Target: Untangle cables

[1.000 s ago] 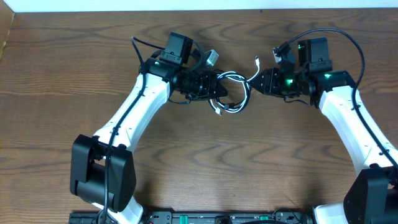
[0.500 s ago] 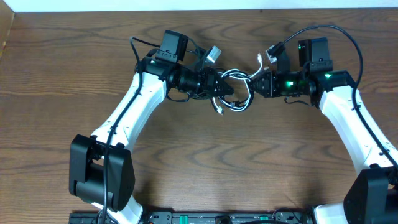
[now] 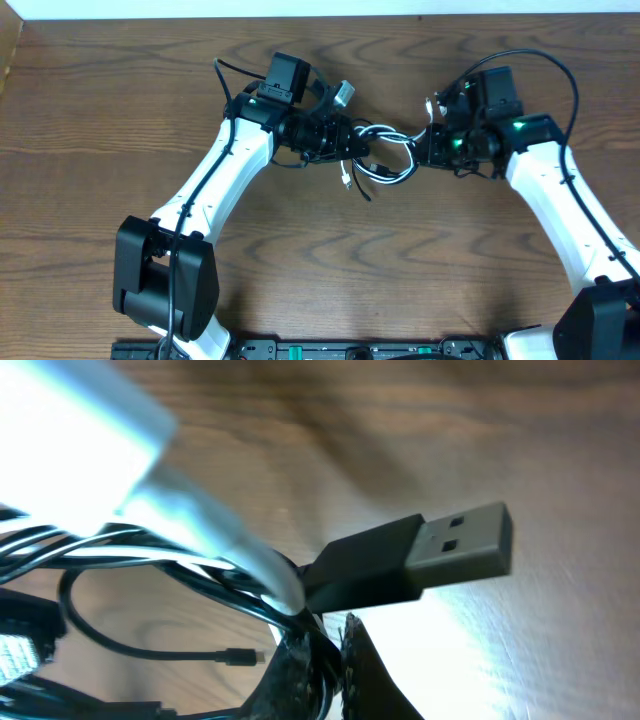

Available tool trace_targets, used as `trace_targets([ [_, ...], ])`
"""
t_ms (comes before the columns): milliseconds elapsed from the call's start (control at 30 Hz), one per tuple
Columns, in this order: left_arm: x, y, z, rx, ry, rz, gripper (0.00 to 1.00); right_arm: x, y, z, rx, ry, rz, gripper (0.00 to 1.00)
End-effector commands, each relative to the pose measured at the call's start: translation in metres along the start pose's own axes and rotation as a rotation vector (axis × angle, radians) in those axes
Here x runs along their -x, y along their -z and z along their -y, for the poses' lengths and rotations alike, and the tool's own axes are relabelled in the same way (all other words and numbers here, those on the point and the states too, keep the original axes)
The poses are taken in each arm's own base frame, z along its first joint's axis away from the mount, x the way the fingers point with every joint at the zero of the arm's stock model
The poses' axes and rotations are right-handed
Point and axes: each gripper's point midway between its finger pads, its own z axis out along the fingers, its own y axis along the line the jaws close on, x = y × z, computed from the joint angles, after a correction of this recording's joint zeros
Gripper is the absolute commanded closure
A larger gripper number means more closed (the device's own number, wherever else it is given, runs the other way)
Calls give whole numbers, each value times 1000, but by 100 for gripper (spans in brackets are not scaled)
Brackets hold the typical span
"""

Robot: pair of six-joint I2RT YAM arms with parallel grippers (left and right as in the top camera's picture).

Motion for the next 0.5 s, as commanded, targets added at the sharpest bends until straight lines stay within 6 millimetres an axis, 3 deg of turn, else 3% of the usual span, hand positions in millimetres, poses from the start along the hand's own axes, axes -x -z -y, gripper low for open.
trace_targets([
  [0, 9, 13, -28, 147, 3, 62, 93, 11, 10, 47, -333, -97, 124, 99],
  [167, 7, 9, -35, 206, 0, 60, 93, -2, 4, 27, -296, -74, 81, 99],
  [467, -12, -24, -29, 327, -158, -6, 93, -5, 12, -66, 189, -15, -30, 99],
])
